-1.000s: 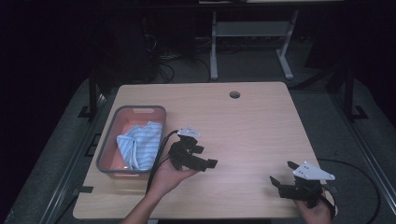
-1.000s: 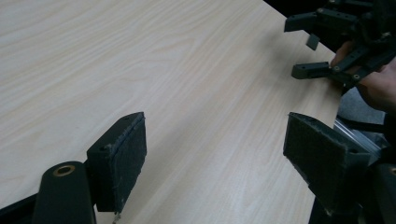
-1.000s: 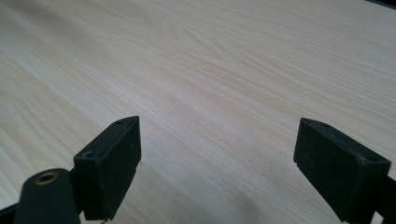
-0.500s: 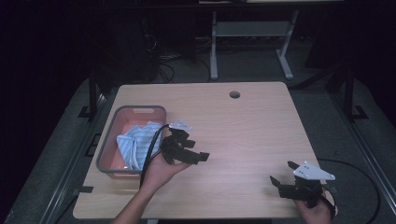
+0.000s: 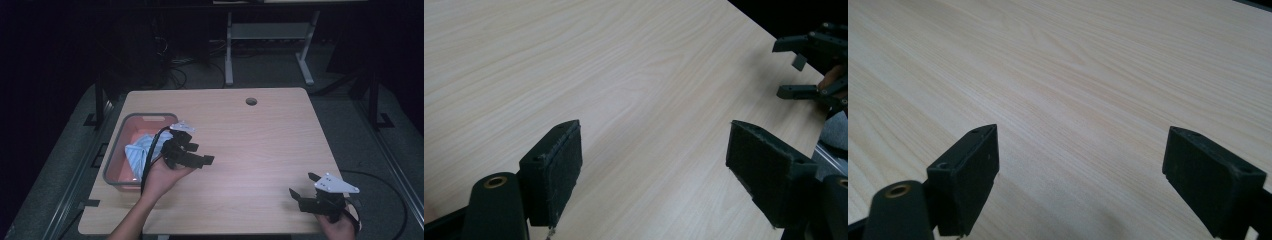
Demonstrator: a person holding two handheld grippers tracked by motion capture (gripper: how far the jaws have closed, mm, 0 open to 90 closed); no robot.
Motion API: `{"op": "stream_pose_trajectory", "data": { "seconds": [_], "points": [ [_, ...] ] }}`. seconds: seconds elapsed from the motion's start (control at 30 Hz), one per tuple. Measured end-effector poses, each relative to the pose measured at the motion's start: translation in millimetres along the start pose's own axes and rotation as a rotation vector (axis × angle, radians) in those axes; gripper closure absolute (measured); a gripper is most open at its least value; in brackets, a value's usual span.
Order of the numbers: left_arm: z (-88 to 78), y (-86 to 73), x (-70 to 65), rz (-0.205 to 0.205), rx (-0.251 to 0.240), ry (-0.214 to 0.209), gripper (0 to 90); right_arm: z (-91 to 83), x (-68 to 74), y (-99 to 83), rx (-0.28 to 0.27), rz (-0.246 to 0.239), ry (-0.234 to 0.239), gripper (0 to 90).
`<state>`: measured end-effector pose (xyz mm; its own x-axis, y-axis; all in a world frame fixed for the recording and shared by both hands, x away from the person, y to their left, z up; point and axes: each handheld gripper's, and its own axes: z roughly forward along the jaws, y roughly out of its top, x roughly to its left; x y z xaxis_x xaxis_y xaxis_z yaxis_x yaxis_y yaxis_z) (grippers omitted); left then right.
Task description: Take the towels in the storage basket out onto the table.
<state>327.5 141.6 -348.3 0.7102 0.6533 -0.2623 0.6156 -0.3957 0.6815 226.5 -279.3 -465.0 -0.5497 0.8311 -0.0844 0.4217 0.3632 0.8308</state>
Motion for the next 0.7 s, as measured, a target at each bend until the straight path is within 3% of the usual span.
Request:
{"op": "stream_pose_trajectory", "data": {
  "seconds": [0.27,0.5,0.7],
  "points": [
    [-14.3,-2.2,17.4,-0.042,-0.021,0.056,21.1,0.7,0.9,0.4,0.001,0.002,0.005,14.5],
    [-37.8,-7.8,35.4,-0.076,-0.053,0.129,21.4,1.0,0.9,0.4,0.003,-0.005,0.009,14.5],
    [-48.4,-16.0,49.5,-0.102,-0.052,0.160,22.3,1.0,1.3,0.5,0.004,-0.004,0.009,14.5]
  ]
}}
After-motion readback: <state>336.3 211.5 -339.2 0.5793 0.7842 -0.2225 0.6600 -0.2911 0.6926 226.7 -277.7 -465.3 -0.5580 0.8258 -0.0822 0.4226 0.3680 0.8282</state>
